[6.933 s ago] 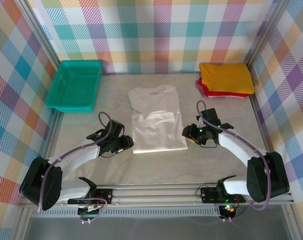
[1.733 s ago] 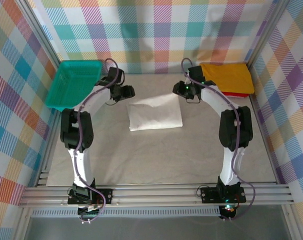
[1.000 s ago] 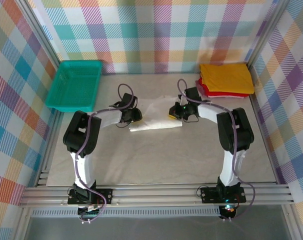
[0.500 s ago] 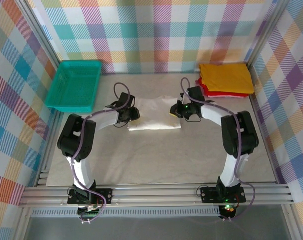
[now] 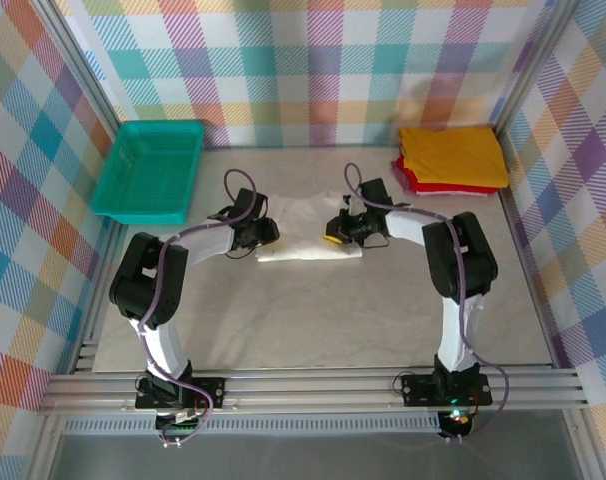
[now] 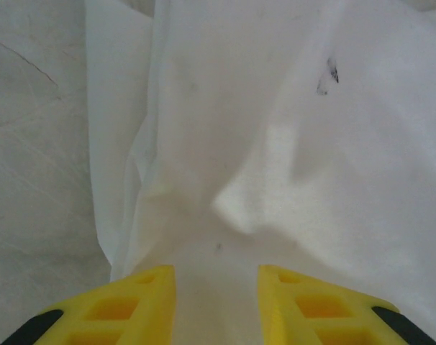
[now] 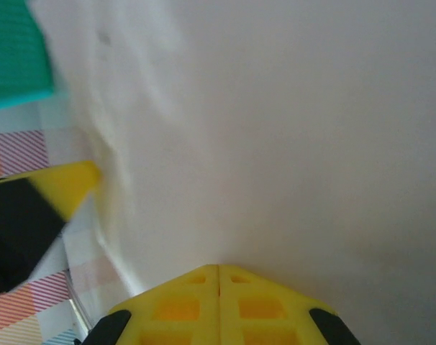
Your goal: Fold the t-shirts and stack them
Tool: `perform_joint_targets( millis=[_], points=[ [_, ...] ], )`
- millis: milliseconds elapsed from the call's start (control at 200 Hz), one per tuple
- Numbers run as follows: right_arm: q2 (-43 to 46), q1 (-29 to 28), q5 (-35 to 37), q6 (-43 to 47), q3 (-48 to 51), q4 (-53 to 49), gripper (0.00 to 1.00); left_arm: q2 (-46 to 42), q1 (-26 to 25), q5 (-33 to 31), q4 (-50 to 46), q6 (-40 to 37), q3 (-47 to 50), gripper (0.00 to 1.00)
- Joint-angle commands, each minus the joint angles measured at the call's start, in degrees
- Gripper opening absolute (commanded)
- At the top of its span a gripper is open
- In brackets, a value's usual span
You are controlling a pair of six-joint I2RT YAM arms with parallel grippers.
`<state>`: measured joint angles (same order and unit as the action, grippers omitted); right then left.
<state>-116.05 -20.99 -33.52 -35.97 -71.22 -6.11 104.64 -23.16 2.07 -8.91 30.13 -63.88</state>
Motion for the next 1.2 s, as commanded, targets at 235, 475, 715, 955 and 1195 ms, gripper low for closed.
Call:
perform_joint_targets(
  millis=[235, 475, 715, 955, 1195],
  points=[
    [-0.1, 0.3, 3.5, 0.8, 0.2, -2.7, 0.05, -3.9, -5.2, 1.6, 0.3, 0.8, -4.5, 0.36],
    [8.4, 2.0, 6.8, -4.4, 4.5, 0.7, 0.16, 6.0, -12.3, 8.0, 5.5, 3.0, -10.6, 0.27],
    [11.8, 5.5, 10.2, -4.5, 4.0, -5.5, 0.36, 10.9, -12.3, 4.7, 9.0, 5.5, -4.6, 0.25],
    [7.9, 7.8, 10.1, 0.8, 0.1, -10.6, 0.51, 2.5, -11.0, 1.1, 6.8, 3.9, -2.0, 0.28],
    [2.5, 7.9, 5.7, 1.8, -4.1, -10.4, 0.57, -3.4, -4.7, -1.1, 5.2, 2.0, 1.3, 0.32]
  ],
)
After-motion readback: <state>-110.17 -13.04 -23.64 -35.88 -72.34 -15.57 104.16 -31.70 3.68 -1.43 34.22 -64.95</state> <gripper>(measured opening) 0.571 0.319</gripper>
